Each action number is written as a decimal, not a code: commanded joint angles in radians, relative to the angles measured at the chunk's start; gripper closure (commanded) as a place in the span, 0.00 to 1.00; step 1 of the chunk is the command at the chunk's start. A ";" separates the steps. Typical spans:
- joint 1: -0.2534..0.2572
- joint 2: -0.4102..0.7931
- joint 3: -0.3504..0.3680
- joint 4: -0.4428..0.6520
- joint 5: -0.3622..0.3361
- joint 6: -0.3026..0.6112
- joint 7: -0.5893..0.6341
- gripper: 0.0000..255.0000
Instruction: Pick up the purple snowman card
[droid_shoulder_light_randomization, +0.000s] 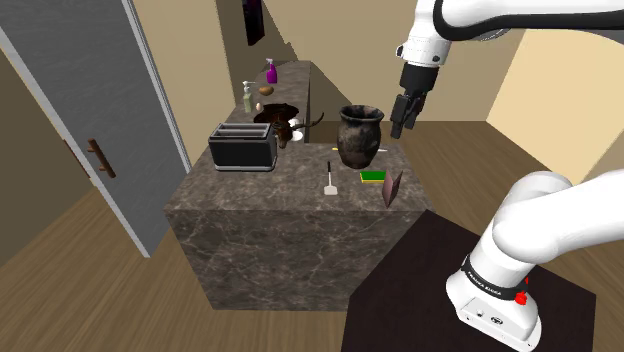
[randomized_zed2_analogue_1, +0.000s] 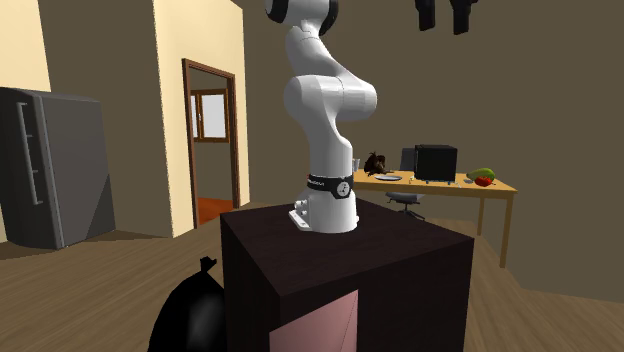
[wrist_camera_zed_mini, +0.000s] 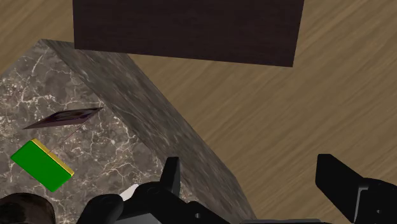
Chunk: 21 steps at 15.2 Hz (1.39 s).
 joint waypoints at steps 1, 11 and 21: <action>0.000 0.000 0.000 0.000 0.000 0.000 0.000 0.00; -0.039 0.097 -0.130 -0.202 -0.129 0.294 -0.228 0.00; -0.067 0.384 -0.281 -0.256 -0.221 0.649 -0.456 0.00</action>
